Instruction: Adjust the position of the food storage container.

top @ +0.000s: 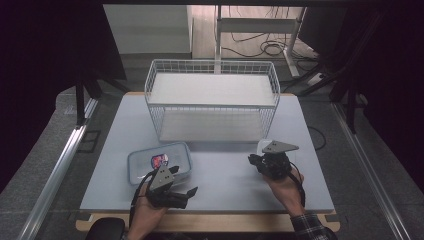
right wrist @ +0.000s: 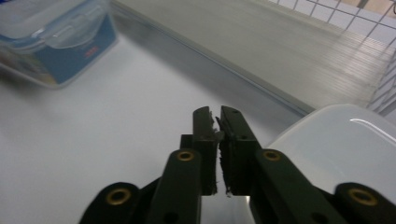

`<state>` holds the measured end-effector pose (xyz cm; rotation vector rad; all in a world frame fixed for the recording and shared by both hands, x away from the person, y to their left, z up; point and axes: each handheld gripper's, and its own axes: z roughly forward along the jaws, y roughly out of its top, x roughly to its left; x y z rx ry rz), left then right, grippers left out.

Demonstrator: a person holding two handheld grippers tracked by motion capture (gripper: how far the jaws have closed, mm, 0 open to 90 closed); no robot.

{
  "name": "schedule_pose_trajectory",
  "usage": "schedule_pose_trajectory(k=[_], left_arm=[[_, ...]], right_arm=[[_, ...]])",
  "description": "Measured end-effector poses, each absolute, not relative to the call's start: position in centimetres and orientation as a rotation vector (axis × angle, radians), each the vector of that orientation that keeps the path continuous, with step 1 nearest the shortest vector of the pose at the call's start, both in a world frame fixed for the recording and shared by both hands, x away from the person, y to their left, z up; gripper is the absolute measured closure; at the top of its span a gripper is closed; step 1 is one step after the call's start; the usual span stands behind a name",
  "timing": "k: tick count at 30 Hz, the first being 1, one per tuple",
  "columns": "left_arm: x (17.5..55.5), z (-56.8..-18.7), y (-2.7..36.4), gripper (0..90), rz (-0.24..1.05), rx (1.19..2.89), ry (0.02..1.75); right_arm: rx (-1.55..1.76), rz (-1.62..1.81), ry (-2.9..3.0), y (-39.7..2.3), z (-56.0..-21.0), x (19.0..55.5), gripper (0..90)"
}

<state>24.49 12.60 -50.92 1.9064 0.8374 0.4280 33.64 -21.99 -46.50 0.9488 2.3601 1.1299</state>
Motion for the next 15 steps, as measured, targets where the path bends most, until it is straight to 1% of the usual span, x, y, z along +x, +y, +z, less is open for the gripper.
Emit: schedule_pose_trajectory(k=[2, 8, 15], left_arm=[[24.5, -50.9, 12.6, 6.8, 0.422, 1.905, 0.838], [24.5, -50.9, 12.6, 6.8, 0.440, 1.907, 0.842], [24.5, -51.0, 12.6, 6.9, 0.442, 1.914, 0.840]], right_arm=[[0.957, 1.115, 2.365, -21.8, -46.5, 34.2, 88.7], [0.960, 1.060, 2.366, -20.8, -46.8, 35.7, 89.1], [0.998, 1.040, 2.357, -21.3, -47.2, 35.9, 89.0]])
